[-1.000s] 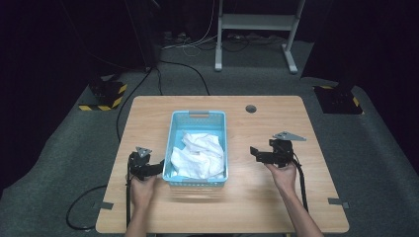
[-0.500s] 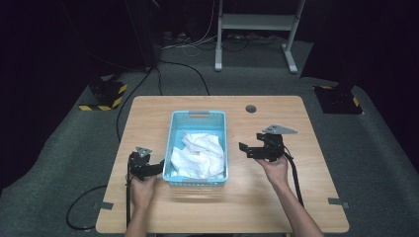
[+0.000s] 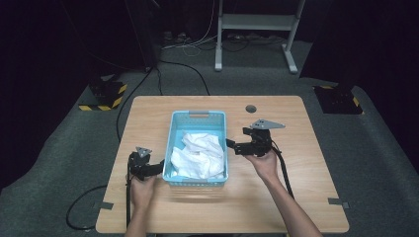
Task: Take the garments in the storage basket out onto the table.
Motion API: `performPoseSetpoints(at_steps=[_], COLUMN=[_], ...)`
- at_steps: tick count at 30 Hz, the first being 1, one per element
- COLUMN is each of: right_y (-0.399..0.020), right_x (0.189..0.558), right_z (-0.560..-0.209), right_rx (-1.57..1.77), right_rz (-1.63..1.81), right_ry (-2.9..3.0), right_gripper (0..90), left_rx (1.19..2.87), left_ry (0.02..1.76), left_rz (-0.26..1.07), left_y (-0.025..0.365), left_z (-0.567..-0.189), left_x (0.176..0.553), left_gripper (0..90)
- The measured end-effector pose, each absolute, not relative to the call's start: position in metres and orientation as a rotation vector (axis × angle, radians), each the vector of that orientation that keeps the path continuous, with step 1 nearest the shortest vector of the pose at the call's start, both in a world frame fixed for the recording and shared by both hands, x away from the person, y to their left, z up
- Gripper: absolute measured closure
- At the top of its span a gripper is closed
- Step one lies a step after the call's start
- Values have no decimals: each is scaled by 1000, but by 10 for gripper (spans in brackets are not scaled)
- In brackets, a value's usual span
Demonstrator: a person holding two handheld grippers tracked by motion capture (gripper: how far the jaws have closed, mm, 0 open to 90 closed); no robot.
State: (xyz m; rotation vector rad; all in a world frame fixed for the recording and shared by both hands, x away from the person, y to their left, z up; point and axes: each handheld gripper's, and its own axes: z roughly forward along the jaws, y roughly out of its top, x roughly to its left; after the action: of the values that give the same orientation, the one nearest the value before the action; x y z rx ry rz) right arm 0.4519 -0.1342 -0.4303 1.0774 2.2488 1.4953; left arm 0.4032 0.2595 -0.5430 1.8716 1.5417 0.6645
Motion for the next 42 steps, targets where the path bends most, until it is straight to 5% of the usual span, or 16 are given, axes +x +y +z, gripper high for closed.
performPoseSetpoints(at_steps=[42], right_y=[-34], right_x=[476], right_z=[-450], right_rx=[1066], right_rz=[1215], right_ry=[2482], right_gripper=[94], left_rx=[1871], left_ry=[1541], left_rz=[664], left_y=[260], left_z=[-543], left_x=[403], left_gripper=[145])
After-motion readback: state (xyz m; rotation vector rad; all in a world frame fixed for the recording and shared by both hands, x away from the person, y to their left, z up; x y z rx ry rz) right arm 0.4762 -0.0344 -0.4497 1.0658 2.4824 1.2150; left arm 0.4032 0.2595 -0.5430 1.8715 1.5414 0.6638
